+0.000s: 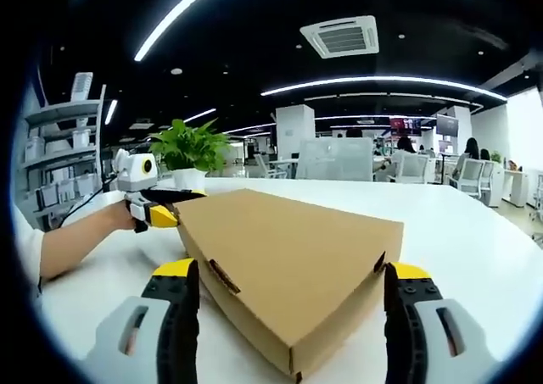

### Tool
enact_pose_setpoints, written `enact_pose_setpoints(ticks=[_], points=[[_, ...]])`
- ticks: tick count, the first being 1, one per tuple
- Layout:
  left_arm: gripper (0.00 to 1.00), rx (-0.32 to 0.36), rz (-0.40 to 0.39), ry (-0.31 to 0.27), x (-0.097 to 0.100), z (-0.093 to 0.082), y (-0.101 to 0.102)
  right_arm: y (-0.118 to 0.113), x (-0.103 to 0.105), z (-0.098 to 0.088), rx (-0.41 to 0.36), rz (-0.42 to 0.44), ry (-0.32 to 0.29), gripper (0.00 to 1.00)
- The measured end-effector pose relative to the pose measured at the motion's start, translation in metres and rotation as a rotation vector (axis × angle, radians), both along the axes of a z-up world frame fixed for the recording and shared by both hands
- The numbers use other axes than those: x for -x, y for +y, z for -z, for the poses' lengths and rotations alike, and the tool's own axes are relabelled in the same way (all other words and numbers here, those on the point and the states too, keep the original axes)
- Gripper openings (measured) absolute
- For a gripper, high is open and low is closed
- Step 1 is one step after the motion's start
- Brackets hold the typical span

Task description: Operate the shoe box by opening the lid, removing the specified soft item, and placing it in the target area until the item is outside and the box remains undamaged.

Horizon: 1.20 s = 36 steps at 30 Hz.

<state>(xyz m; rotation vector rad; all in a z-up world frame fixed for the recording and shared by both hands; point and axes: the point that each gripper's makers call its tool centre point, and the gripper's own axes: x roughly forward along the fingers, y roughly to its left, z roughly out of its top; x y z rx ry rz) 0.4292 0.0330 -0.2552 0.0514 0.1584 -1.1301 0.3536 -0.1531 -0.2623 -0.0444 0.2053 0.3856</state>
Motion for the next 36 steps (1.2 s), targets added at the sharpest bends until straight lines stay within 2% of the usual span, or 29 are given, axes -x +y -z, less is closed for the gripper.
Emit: enact_pose_setpoints(ticks=[4,16,22,27,31,36], points=[[0.78,0.011,-0.002,0.001,-0.001,0.000,0.000,0.001,0.001,0.001,-0.012,0.003,-0.010,0.90],[0.76,-0.031,-0.018,-0.013,0.007,0.001,-0.001,-0.002,0.004,0.001,-0.009,-0.026,-0.010,0.88],[0.75,-0.033,-0.036,-0.018,0.009,0.001,0.000,0.001,0.004,0.001,-0.007,-0.010,-0.008,0.89],[0.75,-0.039,-0.055,-0.015,0.015,0.001,0.003,0.001,0.007,0.002,-0.010,-0.038,-0.019,0.88],[0.75,-0.017,-0.085,-0.023,0.021,0.001,0.005,0.002,0.008,0.001,-0.022,-0.058,-0.041,0.88],[0.75,-0.010,-0.121,-0.027,0.031,0.000,0.007,0.003,0.009,0.000,-0.009,-0.099,-0.011,0.88]])
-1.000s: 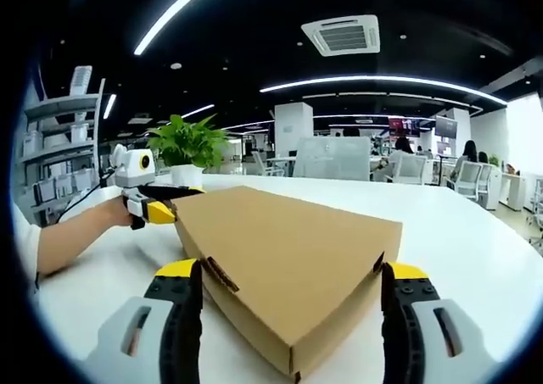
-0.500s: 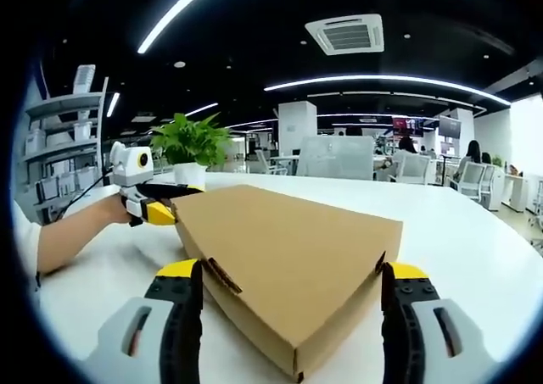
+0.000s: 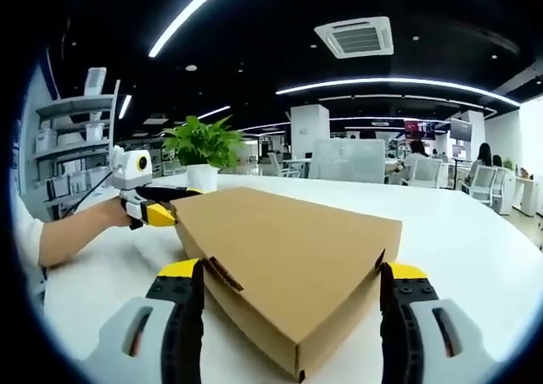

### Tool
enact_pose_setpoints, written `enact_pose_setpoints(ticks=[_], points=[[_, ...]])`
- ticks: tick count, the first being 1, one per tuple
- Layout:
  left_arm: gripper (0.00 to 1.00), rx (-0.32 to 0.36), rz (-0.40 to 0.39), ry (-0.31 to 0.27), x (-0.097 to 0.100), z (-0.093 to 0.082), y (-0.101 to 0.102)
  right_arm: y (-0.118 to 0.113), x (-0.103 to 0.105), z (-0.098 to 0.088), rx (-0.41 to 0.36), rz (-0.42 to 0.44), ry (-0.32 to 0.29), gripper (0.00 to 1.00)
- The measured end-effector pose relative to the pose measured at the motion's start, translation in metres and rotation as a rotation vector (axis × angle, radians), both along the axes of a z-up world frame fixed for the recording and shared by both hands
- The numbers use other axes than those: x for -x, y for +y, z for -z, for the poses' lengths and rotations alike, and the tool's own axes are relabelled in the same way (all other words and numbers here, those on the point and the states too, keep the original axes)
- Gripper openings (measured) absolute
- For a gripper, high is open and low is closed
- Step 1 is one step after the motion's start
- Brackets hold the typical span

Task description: Operate the shoe box by opening the lid, removing the specified soft item, and placing it in the target area until the item is outside and the box remains undamaged.

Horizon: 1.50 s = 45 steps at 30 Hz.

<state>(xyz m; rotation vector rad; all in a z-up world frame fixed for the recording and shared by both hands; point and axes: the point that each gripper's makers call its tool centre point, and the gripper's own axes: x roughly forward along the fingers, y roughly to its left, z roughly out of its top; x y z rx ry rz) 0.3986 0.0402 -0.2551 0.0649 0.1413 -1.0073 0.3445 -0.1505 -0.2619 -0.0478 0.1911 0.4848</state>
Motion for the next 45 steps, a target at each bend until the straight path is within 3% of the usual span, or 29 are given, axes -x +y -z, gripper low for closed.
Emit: enact_pose_setpoints(ticks=[20,45], points=[[0.74,-0.007,-0.065,0.012,0.007,0.001,0.003,0.000,-0.001,0.001,-0.001,-0.040,-0.001,0.87],[0.74,0.012,-0.134,0.002,0.040,0.002,0.011,0.003,0.015,0.003,-0.001,-0.127,-0.013,0.85]])
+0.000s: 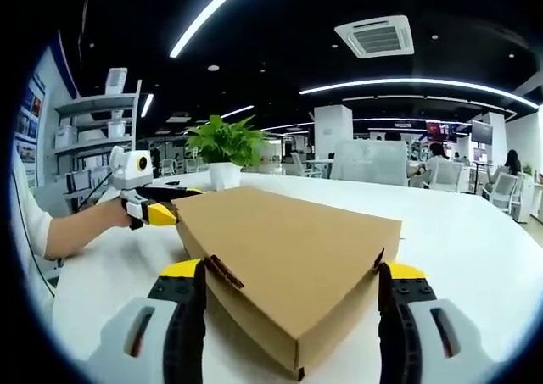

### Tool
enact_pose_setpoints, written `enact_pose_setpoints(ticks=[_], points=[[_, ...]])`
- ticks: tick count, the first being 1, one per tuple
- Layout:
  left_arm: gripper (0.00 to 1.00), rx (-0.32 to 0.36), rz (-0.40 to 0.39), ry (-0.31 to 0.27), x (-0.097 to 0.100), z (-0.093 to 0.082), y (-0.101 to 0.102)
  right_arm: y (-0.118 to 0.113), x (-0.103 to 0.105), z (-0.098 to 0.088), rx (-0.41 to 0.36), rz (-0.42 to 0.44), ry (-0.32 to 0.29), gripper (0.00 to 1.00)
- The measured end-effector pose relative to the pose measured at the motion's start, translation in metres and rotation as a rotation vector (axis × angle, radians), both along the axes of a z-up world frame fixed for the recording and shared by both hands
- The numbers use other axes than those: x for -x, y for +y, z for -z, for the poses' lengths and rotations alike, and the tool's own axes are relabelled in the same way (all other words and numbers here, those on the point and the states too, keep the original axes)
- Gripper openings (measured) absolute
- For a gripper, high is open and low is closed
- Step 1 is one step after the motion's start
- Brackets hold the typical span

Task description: Operate the shoe box by opening the lid, removing the specified soft item, and placing it in the target area until the item is outside and the box remains undamaged.

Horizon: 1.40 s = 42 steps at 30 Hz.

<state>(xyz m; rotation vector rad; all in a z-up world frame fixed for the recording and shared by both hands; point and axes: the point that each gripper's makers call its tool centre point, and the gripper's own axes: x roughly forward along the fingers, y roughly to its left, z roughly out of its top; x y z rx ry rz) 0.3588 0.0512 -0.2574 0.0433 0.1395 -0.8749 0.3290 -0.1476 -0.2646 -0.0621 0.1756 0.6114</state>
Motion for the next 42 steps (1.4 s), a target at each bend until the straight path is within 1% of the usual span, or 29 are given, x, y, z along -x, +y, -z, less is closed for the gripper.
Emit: enact_pose_setpoints(ticks=[8,12,25,31,42], points=[[0.74,-0.012,-0.021,0.014,0.007,0.000,0.000,0.000,0.003,0.000,-0.005,-0.020,-0.009,0.85],[0.74,-0.009,-0.037,0.010,0.011,0.000,-0.003,-0.004,0.005,0.001,-0.015,-0.038,-0.020,0.85],[0.74,-0.012,-0.053,0.010,0.022,0.001,-0.007,-0.008,0.013,0.001,-0.001,-0.054,-0.005,0.84],[0.74,-0.008,-0.070,0.007,0.030,0.001,-0.007,-0.009,0.016,0.001,-0.010,-0.071,-0.015,0.84],[0.74,-0.009,-0.080,0.006,0.038,0.001,-0.007,-0.009,0.024,0.001,-0.011,-0.079,-0.017,0.84]])
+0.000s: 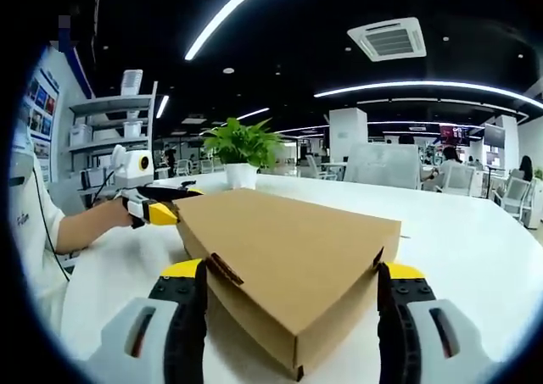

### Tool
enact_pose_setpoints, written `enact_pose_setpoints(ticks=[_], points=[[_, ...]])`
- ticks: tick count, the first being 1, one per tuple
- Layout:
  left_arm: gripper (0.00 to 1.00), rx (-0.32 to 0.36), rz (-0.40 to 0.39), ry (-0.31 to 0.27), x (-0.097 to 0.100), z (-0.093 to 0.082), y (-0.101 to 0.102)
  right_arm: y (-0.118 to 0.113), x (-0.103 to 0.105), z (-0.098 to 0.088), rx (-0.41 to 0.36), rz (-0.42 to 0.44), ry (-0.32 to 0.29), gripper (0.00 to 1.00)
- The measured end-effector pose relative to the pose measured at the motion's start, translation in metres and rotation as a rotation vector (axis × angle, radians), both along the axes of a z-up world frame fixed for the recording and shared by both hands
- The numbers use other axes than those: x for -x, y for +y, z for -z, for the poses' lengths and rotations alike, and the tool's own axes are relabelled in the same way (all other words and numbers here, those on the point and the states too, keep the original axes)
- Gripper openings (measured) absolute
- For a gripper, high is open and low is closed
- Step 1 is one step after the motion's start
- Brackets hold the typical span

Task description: Operate the shoe box by opening the lid, removing the specified soft item, and placing it in the target area until the item is outside and the box remains undamaged.

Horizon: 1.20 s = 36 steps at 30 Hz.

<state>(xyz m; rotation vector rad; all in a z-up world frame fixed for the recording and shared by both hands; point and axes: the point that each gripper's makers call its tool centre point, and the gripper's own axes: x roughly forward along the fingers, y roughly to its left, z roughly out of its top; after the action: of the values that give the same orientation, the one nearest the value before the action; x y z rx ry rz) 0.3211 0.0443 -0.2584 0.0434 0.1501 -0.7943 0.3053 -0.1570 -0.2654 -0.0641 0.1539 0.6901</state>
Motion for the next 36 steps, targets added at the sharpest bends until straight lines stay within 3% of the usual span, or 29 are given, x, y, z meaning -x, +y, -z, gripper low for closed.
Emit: enact_pose_setpoints(ticks=[36], points=[[0.74,0.005,-0.008,-0.014,0.029,-0.002,0.000,-0.001,0.026,-0.002,0.007,-0.010,0.001,0.84]])
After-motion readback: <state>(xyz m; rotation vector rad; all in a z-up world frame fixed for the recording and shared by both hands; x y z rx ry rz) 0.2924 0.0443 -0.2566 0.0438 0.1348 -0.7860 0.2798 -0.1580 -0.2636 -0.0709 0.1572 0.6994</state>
